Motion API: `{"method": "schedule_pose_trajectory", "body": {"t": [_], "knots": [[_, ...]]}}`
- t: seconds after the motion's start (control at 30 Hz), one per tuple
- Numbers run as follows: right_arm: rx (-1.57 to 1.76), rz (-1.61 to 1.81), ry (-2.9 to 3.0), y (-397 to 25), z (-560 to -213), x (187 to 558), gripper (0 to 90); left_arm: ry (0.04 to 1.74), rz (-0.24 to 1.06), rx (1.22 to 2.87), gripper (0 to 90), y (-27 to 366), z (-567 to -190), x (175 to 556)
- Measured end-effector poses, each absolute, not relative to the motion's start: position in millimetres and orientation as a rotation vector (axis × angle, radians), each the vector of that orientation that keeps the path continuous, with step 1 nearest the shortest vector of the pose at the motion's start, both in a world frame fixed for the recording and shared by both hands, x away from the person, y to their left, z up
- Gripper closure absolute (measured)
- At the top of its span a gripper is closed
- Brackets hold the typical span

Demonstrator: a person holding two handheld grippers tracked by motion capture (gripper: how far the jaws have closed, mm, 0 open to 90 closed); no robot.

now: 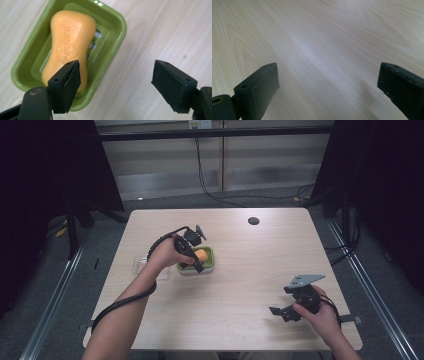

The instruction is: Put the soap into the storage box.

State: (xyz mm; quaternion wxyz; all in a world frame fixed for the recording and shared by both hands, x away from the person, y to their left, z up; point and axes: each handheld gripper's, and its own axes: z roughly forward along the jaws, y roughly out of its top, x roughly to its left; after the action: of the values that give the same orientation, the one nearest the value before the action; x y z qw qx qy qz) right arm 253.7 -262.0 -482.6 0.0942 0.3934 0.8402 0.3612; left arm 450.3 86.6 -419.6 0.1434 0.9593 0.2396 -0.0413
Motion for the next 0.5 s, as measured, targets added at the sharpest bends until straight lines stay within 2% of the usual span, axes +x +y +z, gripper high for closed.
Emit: {"method": "schedule_pose_trajectory", "body": {"t": [0.5], "knots": [[1.159, 1.078, 2.499, -260.4, -482.5, 254.1, 3.3, 0.666, -0.131, 2.721, 22.1, 87.6, -428.4, 431.4]]}}
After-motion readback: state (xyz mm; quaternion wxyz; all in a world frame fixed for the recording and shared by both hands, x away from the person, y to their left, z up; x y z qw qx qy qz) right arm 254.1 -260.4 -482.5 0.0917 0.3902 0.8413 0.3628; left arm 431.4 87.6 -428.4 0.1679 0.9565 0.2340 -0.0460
